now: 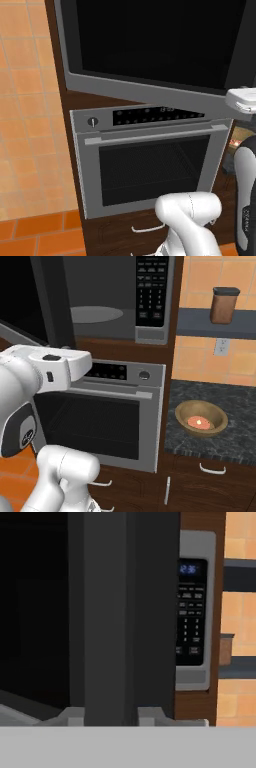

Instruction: Open the microwave, place the bowl with waffle inside the microwave, then close the microwave door and turn it on.

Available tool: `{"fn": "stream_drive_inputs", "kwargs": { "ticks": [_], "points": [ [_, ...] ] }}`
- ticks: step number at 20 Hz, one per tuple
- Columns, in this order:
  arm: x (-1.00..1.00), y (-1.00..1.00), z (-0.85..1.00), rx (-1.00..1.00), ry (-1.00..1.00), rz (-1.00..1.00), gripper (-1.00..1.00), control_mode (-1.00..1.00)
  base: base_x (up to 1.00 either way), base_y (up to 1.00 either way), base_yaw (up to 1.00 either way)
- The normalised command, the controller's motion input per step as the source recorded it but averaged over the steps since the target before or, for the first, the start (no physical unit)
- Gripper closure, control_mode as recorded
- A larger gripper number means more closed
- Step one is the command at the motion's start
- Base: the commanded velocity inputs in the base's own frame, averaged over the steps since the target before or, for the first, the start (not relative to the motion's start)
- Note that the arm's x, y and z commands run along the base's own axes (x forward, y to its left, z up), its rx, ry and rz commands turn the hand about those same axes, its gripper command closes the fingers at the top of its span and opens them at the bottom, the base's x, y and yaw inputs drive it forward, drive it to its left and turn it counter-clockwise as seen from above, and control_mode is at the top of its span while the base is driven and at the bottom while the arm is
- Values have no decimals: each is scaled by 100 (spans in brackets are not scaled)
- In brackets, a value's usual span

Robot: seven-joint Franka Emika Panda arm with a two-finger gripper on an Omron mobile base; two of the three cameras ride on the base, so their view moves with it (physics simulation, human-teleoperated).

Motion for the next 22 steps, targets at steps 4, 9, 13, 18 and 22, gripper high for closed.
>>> {"fn": "stream_drive_inputs", "kwargs": {
  "ticks": [4, 9, 13, 18, 22],
  "points": [
    [0, 0, 0, 0, 0, 0, 100, -100, 0, 0, 0],
    [0, 0, 0, 0, 0, 0, -100, -100, 0, 0, 0],
    [0, 0, 0, 0, 0, 0, -100, -100, 0, 0, 0],
    [-1, 0, 0, 0, 0, 0, -100, -100, 0, 0, 0],
    [-57, 0, 0, 0, 0, 0, -100, -100, 0, 0, 0]
  ]
}}
